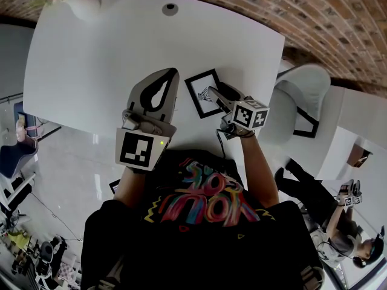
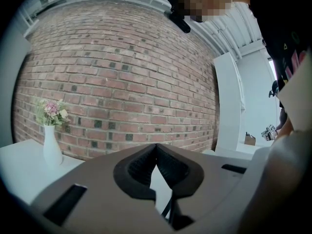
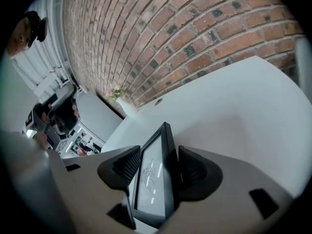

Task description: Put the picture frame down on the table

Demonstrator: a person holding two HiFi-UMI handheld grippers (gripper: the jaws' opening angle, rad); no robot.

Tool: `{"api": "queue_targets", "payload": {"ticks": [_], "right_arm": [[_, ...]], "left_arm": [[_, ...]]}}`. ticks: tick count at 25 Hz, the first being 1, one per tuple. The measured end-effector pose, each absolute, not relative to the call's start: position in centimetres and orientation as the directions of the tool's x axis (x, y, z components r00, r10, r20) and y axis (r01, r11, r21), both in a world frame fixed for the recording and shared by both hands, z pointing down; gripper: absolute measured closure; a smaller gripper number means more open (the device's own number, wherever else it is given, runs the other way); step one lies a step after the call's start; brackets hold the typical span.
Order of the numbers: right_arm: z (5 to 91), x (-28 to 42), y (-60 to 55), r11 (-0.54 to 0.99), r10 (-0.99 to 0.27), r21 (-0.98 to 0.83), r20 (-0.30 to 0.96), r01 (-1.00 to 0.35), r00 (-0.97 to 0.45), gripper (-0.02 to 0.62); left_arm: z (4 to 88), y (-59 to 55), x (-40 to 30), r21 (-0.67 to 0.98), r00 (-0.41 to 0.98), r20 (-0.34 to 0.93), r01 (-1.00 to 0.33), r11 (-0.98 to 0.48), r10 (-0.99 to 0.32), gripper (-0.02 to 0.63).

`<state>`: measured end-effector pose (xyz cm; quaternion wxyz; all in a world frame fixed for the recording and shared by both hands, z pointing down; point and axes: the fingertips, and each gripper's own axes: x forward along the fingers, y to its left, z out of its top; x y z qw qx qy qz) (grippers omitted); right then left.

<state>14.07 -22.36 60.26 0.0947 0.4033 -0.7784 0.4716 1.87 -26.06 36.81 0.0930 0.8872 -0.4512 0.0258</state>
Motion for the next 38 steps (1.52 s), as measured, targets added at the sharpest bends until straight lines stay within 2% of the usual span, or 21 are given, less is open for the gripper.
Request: {"api": "queue_targets", "payload": {"ticks": [21,29,38], "right_arm": [[59.1,17.3,-22.7,0.171,-0.631,-0.575,0.56,-0.8,-0.538,0.344],[54.3,14.5,-21.9,0.318,-0.625,-0.545,0.495,-0.776,-0.604,0.347],[45.3,10.4,-20.4,0.497,-0.669,-0.41,0.38,-0.765,-0.639,0.382]], "left_arm": [[35.4,-25.0,1.0,0.136,0.591,0.101,-0.805,-0.577,-0.8,0.583],[33.5,-23.2,0.6,0.121,0.597,0.056,-0.799,-0.588,-0.8,0.583],[30.7,-19.6,-0.5,0.084,0.599,-0.001,-0.797,-0.597,-0.8,0.583]]}}
